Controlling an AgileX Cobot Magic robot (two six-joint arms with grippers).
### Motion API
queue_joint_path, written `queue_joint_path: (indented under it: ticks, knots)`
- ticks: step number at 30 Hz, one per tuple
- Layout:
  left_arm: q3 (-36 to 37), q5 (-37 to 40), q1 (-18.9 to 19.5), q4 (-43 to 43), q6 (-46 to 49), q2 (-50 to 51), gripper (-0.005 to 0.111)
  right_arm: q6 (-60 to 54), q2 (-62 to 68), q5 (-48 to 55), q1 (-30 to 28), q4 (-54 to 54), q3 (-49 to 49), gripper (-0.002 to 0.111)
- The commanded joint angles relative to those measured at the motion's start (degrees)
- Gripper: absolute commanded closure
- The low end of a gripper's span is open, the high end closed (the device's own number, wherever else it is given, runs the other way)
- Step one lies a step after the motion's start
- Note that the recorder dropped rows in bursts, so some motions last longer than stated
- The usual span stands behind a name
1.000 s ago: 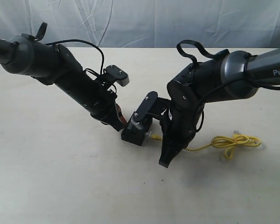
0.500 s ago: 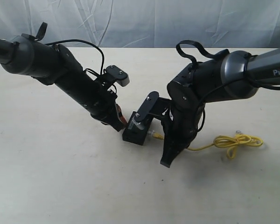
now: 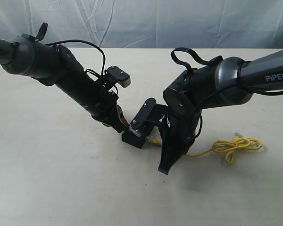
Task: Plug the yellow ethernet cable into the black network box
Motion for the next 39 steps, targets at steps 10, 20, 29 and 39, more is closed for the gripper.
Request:
queue_joint_path:
  ticks: [10,20,29,39]
  knots:
    - [-0.27,1.01,-0.30,-0.27,-0.03,0.00,0.107,4.70,0.77,-0.34,0.02,-2.08,-0.01,0.109]
    - [-0.27,1.14,-0.30,-0.27,-0.03,0.00,0.107,4.82,-1.80,-1.15,0.02,-1.93,-0.01,0.109]
    - [-0.27,1.40,-0.30,-0.27,-0.03,0.00,0.107,4.71,-1.92,-5.19,0.13,-2.04,-0.01,0.109]
    - [-0.27,2.76,-0.30,-1.06,-0.03,0.00,0.107,1.67,-1.56,-6.84,0.24,3.73,-0.01,0.109]
